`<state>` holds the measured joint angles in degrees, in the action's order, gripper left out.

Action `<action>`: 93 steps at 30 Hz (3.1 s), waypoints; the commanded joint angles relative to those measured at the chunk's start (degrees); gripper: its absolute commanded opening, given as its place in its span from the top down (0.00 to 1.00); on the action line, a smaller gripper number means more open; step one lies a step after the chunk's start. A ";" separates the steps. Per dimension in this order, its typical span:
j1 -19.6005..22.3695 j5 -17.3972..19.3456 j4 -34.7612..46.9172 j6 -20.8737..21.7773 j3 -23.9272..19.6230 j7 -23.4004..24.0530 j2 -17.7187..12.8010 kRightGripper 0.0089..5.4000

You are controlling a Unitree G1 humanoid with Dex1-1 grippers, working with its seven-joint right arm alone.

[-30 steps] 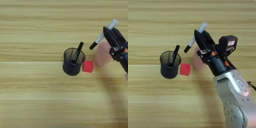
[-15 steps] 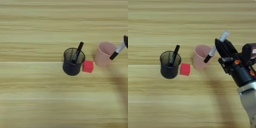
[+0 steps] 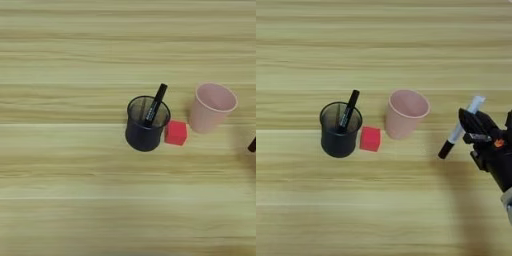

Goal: Move the objects on the table

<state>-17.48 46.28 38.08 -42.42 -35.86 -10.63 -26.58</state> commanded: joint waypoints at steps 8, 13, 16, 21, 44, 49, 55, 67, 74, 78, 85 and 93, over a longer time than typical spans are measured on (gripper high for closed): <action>3.57 0.44 -6.91 -4.64 0.13 -0.85 -2.79 0.86; 5.50 -1.14 -9.61 -4.86 1.96 -1.40 -2.48 0.86; 6.47 -2.46 -10.89 -4.57 3.73 -1.93 -2.40 0.86; 8.85 -5.50 -14.60 -3.07 5.90 -2.68 -2.23 0.86; 20.05 -22.53 -35.21 5.81 17.51 -6.63 -2.00 0.86; 22.37 -24.24 -39.24 6.92 18.15 -7.33 -1.42 0.86; 23.73 -25.47 -42.47 8.05 18.54 -7.71 -0.52 0.86; 23.40 -25.42 -40.99 8.08 17.79 -7.99 0.22 0.64; 22.95 -25.34 -39.17 7.45 17.20 -8.04 0.19 0.51; 22.65 -25.07 -38.05 7.11 16.15 -8.18 -0.44 0.43; 22.74 -24.74 -36.28 6.26 14.22 -8.40 -1.22 0.30; 21.61 -24.21 -32.44 4.89 12.80 -8.36 -1.04 0.16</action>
<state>2.31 21.86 2.13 -38.51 -21.43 -19.22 -24.95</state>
